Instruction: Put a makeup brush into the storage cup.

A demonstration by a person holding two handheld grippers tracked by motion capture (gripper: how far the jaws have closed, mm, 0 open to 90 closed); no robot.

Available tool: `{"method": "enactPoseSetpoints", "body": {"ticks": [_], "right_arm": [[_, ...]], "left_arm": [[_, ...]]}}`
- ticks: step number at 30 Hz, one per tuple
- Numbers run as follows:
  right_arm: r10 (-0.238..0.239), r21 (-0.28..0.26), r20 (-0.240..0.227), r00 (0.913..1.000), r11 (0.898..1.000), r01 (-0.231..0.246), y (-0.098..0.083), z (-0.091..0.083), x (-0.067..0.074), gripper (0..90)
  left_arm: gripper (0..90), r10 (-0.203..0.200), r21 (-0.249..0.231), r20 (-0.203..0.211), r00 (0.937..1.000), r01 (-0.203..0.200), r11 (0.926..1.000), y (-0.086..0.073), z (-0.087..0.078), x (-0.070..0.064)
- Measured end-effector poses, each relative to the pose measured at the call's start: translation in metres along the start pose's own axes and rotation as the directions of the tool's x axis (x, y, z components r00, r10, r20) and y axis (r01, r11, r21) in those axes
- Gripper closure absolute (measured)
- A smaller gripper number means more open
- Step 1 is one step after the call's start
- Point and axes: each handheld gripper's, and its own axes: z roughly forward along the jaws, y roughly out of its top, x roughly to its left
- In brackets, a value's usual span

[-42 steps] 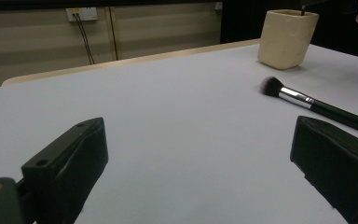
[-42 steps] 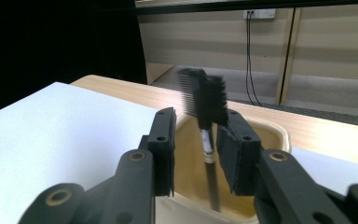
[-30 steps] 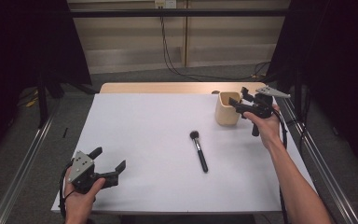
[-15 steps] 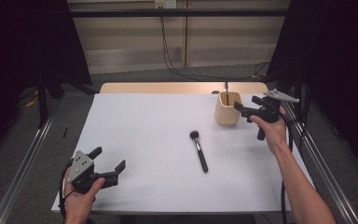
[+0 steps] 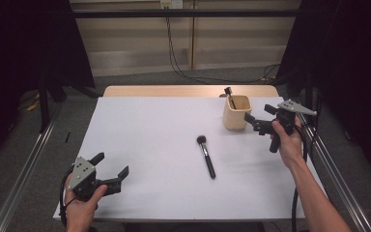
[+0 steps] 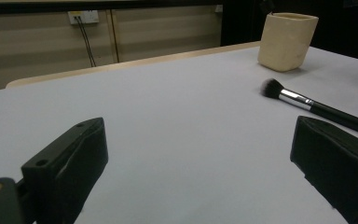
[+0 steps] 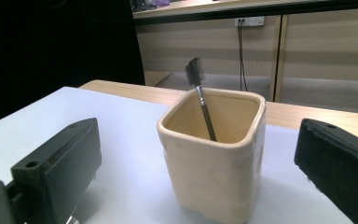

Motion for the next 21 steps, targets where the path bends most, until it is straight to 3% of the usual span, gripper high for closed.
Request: {"method": "enactPoseSetpoints", "body": {"ticks": [21], "right_arm": [[-0.037, 0.001, 0.0, 0.9993, 0.999, 0.037, -0.019, -0.044, 0.022, 0.8]], "left_arm": [[3.5, -0.009, -0.011, -0.009, 0.9999, 0.009, 0.9999, -0.001, -0.004, 0.0]]}}
